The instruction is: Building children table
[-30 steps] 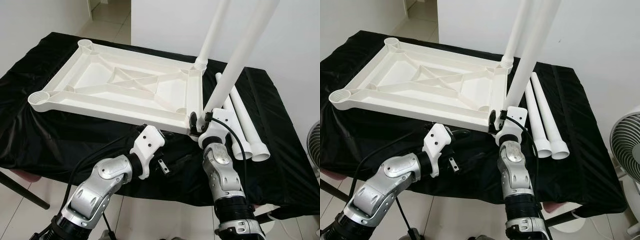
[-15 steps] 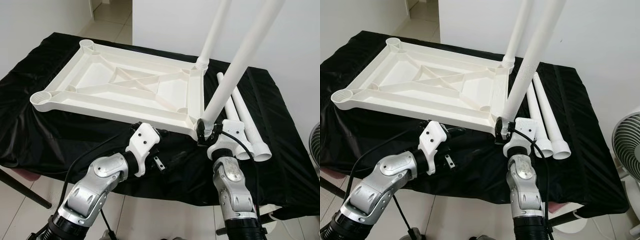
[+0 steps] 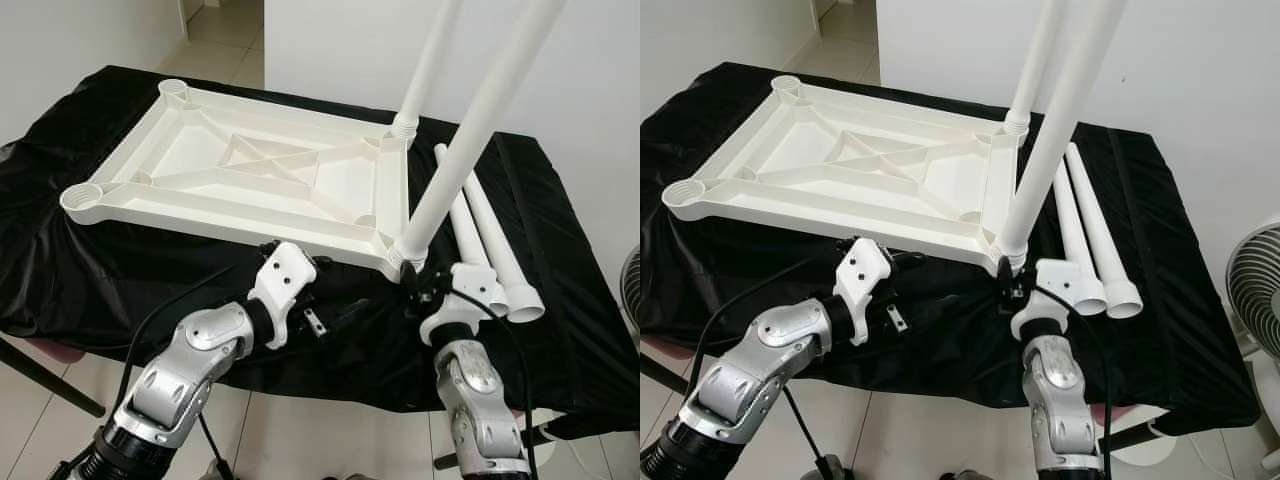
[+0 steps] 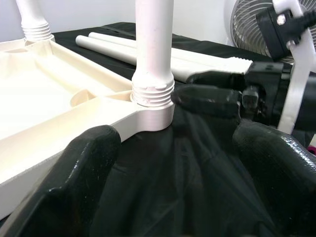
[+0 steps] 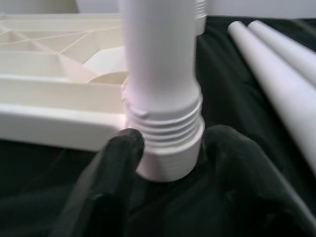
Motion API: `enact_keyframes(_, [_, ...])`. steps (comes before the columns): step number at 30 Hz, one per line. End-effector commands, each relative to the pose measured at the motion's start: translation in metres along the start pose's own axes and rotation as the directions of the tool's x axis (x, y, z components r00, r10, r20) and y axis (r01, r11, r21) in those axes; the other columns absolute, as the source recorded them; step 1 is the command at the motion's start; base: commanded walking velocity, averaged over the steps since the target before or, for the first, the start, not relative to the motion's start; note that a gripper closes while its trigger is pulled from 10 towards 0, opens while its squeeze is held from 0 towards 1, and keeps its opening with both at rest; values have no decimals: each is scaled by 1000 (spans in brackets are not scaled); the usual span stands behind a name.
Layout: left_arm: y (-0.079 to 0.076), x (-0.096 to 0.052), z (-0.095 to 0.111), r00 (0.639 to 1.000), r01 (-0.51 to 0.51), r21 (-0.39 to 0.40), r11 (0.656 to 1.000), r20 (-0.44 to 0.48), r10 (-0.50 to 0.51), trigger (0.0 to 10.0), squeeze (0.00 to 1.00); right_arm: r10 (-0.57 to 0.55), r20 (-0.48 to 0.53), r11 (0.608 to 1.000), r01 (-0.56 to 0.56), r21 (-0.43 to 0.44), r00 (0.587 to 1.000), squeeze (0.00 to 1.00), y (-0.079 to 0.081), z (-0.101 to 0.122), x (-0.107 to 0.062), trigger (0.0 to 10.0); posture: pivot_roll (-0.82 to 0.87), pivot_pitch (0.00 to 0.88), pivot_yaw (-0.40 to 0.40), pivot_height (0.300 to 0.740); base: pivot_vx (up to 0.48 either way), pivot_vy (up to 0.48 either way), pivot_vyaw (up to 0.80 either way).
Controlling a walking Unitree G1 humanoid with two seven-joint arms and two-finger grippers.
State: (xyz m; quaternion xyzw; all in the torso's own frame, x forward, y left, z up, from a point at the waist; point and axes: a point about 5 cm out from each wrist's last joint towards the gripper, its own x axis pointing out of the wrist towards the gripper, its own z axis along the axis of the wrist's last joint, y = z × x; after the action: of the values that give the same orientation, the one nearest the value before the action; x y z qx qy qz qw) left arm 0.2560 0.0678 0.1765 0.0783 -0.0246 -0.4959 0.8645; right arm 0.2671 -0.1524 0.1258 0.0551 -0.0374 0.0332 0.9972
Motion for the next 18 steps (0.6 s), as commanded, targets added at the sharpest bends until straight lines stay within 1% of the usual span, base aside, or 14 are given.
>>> enact_keyframes(1, [1,1,1,1000,15,11,1000,5,-15,10000,0,47,-45,999,-47,8,998,0,-1,-7,0,10000,137,89,-59,740,0,0,0])
enact_keyframes(6, [1,1,1,1000,11,11,1000,6,-11,10000,0,91,-73,996,-90,18,993,0,-3,-11,4,10000,139,87,-60,740,0,0,0])
enact_keyframes(7, [1,1,1,1000,8,11,1000,8,-8,10000,0,123,-78,992,-122,27,989,0,-2,-11,6,8667,141,86,-61,740,0,0,0])
enact_keyframes(8, [1,1,1,1000,8,11,1000,8,-8,10000,0,123,-78,992,-122,27,989,0,-2,-11,6,8667,141,86,-61,740,0,0,0])
enact_keyframes(9, [2,1,1,1000,3,12,1000,10,-3,10000,0,151,-80,988,-149,34,985,0,-1,-10,10,9020,143,86,-63,740,0,0,0])
enact_keyframes(10, [2,1,1,1000,0,12,1000,11,0,10000,0,167,-80,986,-165,37,983,0,-1,-9,12,9020,143,86,-63,740,0,0,0])
enact_keyframes(11, [3,1,1,1000,-4,13,1000,13,4,10000,0,191,-84,981,-188,44,978,0,0,-8,14,8706,144,85,-63,740,0,0,0])
enact_keyframes(12, [3,1,1,1000,-4,13,1000,13,4,10000,0,191,-84,981,-188,44,978,0,0,-8,14,8706,144,85,-63,740,0,0,0])
enact_keyframes(13, [4,1,2,1000,-12,13,1000,14,12,10000,0,212,-86,977,-209,44,974,0,-1,-7,16,10000,146,86,-63,740,0,0,0])
enact_keyframes(16, [5,1,2,999,-28,11,1000,18,28,10000,0,236,-92,972,-233,36,967,0,-3,-7,20,10000,150,87,-65,740,0,0,0])
enact_keyframes(18, [6,1,1,998,-53,5,999,22,53,10000,0,224,-96,975,-224,14,970,0,-11,-5,26,10000,152,87,-66,740,0,0,0])
